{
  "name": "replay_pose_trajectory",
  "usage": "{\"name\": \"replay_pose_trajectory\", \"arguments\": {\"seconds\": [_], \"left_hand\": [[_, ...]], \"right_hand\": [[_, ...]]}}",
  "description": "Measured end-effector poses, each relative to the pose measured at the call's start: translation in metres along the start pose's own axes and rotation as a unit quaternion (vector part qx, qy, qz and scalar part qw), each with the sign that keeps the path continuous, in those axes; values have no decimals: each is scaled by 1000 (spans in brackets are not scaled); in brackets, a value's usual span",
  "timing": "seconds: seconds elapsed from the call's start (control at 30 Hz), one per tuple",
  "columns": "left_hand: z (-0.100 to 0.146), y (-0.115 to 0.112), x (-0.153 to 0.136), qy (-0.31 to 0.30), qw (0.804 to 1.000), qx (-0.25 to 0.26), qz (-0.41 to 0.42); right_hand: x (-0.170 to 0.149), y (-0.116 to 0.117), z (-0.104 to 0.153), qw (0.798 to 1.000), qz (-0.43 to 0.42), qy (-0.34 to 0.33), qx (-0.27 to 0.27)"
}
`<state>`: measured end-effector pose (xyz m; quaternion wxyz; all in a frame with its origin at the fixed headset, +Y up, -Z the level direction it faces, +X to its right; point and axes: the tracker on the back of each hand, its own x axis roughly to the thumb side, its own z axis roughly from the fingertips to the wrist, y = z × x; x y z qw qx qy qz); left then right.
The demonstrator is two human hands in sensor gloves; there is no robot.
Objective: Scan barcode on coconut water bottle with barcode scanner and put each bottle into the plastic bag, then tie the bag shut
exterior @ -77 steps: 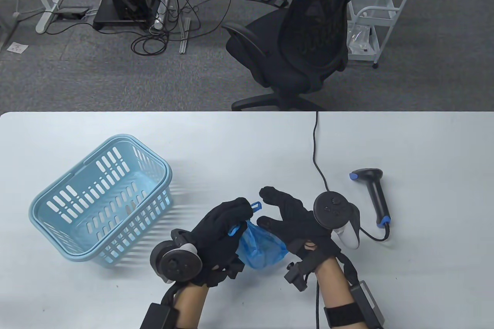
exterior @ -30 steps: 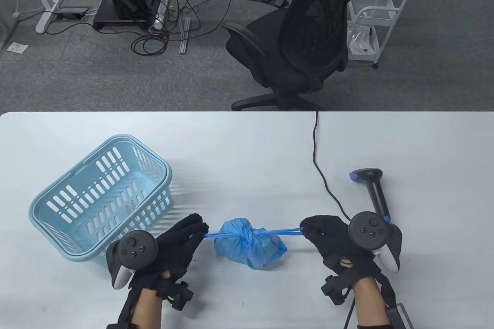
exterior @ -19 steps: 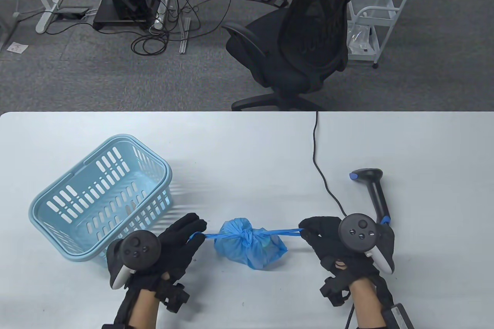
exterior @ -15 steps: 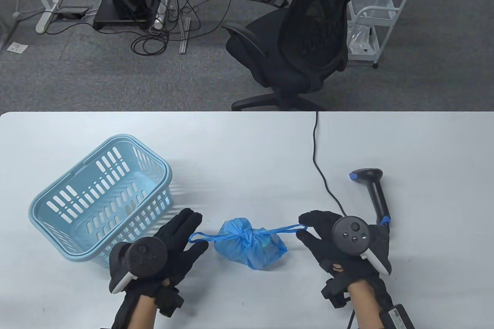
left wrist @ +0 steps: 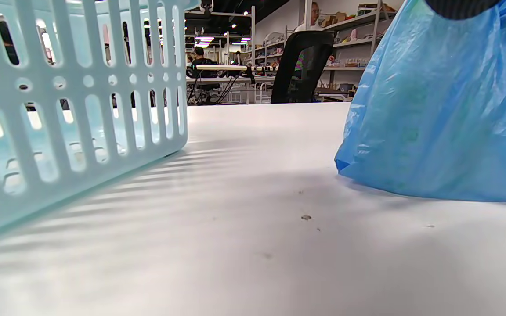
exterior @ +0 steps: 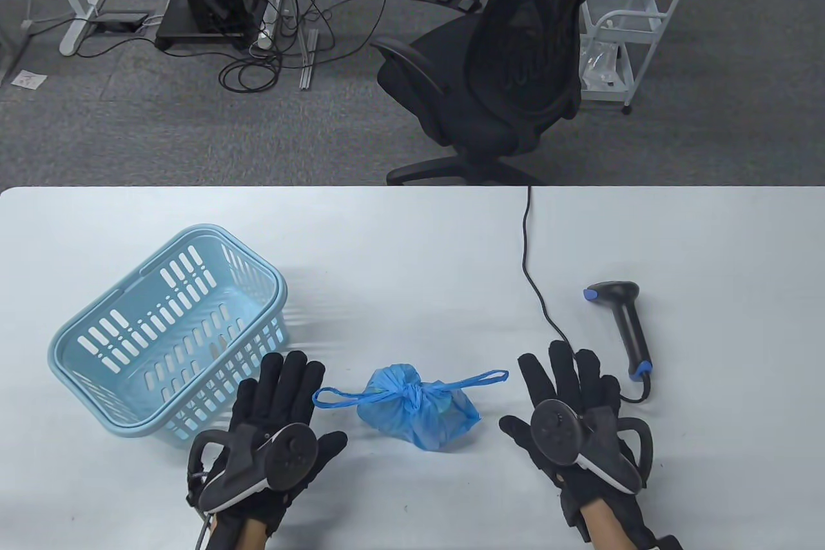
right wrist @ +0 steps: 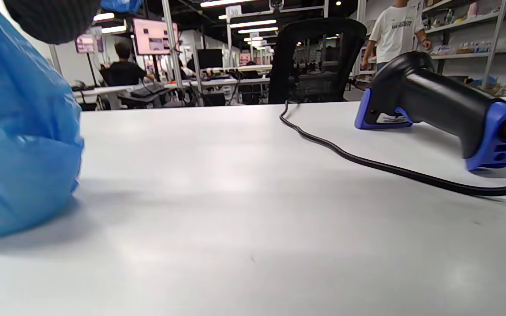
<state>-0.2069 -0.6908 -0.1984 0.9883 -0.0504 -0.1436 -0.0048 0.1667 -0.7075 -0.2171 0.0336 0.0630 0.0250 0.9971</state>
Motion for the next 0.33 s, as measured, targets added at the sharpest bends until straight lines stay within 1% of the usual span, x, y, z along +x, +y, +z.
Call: {"name": "replay_pose_trajectory", "arguments": {"seconds": [0.17, 0.33], "left_hand": [[-1, -2, -2, 2, 1000, -2, 1], [-4, -7, -4, 7, 1000, -17, 2]], "right_hand": [[1, 5, -2, 1000, -2, 1, 9], [0, 6, -2, 1000, -6, 2, 13]]}}
